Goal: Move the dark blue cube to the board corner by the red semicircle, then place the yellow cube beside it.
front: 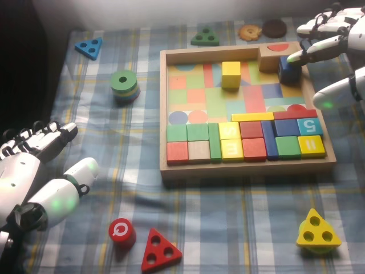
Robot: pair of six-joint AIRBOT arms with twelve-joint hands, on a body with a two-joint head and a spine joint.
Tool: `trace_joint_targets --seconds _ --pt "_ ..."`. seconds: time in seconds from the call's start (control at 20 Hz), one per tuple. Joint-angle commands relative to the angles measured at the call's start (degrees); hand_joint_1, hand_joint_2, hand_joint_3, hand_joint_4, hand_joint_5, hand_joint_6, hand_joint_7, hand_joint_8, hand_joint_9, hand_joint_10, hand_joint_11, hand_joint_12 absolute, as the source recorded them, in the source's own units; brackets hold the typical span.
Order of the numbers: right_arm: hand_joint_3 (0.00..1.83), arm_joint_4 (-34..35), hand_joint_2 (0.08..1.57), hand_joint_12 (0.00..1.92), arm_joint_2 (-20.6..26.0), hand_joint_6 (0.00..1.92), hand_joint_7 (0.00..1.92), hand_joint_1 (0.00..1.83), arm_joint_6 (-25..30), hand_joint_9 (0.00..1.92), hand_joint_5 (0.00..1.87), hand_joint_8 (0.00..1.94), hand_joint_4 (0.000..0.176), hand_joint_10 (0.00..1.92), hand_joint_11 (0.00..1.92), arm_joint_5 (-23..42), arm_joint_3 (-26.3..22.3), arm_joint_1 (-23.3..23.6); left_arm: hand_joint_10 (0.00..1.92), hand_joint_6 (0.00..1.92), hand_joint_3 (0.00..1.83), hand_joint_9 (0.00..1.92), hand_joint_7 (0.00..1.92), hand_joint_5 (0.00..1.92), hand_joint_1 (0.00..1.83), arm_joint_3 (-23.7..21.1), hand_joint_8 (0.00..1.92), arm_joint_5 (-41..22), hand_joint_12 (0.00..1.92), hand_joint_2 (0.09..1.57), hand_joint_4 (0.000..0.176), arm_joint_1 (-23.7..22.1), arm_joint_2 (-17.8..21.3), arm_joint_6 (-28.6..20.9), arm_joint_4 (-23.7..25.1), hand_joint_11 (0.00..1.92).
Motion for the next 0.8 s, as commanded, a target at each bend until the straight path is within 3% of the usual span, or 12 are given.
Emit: trace_joint_targets --seconds 0.0,0.05,0.15,0.2,0.25,0.3,0.35,0.45,0.5,0.65,0.7,0.75 --pt "0.01 0.7 0.9 0.0 -0.1 0.0 0.0 0.0 -0.4 0.0 0.33 0.0 0.176 0.0 0.0 -0.3 1.0 0.3 0.0 0.0 0.0 0.21 0.22 0.3 0.0 0.0 0.0 -6.2 0.28 1.33 0.016 -0.3 0.1 -0.2 2.7 0.0" --pt "0.01 0.7 0.91 0.0 -0.1 0.0 0.0 0.0 -0.4 0.0 0.32 0.0 0.176 0.0 0.0 -0.3 1.5 0.8 0.0 0.0 0.0 0.22 0.23 0.31 0.0 0.0 0.0 -6.1 0.3 1.32 0.001 -0.3 0.1 -0.2 2.7 0.0" --pt "0.01 0.7 0.9 0.0 -0.1 0.0 0.0 0.0 -0.4 0.0 0.33 0.0 0.176 0.0 0.0 -0.3 1.7 1.5 0.0 0.0 0.0 0.23 0.23 0.31 0.0 0.0 0.0 -6.1 0.3 1.31 0.003 -0.3 0.1 -0.2 2.7 0.0" --pt "0.01 0.7 0.9 0.0 -0.1 0.0 0.0 0.0 -0.4 0.0 0.33 0.0 0.163 0.0 0.0 -0.2 1.4 2.0 0.0 0.0 0.0 0.22 0.22 0.31 0.0 0.0 0.0 -6.1 0.28 1.31 0.013 -0.3 0.1 -0.2 2.7 0.0" --pt "0.01 0.7 0.91 0.0 -0.1 0.0 0.0 0.0 -0.4 0.0 0.33 0.0 0.103 0.0 0.0 0.1 0.8 2.7 0.0 0.0 0.0 0.21 0.22 0.3 0.0 0.0 0.0 -6.0 0.28 1.3 0.017 -0.3 0.1 -0.2 2.7 0.0" --pt "0.0 0.7 0.88 0.0 0.1 0.0 0.0 0.0 -0.4 0.0 0.33 0.0 0.098 0.0 0.0 0.6 -0.9 3.4 0.0 0.0 0.0 0.18 0.2 0.28 0.0 0.0 0.0 -5.9 0.2 1.3 0.029 -0.3 0.1 -0.2 2.7 0.0" --pt "0.0 0.7 0.89 0.0 0.6 0.01 0.0 0.0 -0.9 0.0 0.34 0.0 0.08 0.0 0.0 1.2 -2.5 5.3 0.01 0.01 0.0 0.19 0.2 0.29 0.0 0.0 0.01 -5.9 0.19 1.3 0.019 -0.2 0.1 -0.2 2.7 0.0" --pt "0.03 0.7 0.95 0.0 2.0 0.0 0.0 0.0 -2.6 0.0 0.33 0.0 0.081 0.0 0.0 2.0 -4.8 7.5 0.0 0.0 0.0 0.19 0.21 0.29 0.0 0.0 0.0 -6.0 0.23 1.3 0.033 -0.1 0.1 -0.2 2.6 0.0" --pt "0.03 0.7 0.95 0.0 2.8 0.0 0.0 0.0 -3.2 0.0 0.31 0.0 0.103 0.0 0.0 2.7 -5.9 9.0 0.0 0.0 0.0 0.19 0.21 0.29 0.0 0.0 0.0 -6.0 0.25 1.3 0.029 -0.1 0.1 -0.2 2.6 0.0" --pt "0.05 0.8 1.02 0.0 4.4 0.01 0.0 0.0 -3.3 0.0 0.28 0.0 0.066 0.0 0.0 6.2 -9.1 11.4 0.0 0.0 0.0 0.2 0.22 0.3 0.0 0.0 0.0 -6.1 0.27 1.31 0.027 -0.1 0.1 -0.2 2.6 0.0" --pt "0.05 0.8 1.01 0.0 4.7 0.01 0.0 0.0 -3.3 0.0 0.29 0.0 0.077 0.0 0.0 7.4 -10.0 11.9 0.0 0.0 0.0 0.2 0.22 0.3 0.0 0.0 0.0 -6.1 0.27 1.31 0.018 -0.1 0.1 -0.2 2.7 0.0" --pt "0.03 0.8 0.99 0.0 4.8 0.01 0.0 0.0 -3.3 0.0 0.3 0.0 0.063 0.0 0.0 8.0 -10.5 12.1 0.0 0.0 0.0 0.19 0.21 0.29 0.0 0.0 0.0 -6.1 0.25 1.31 0.011 -0.1 0.1 -0.2 2.7 0.0"
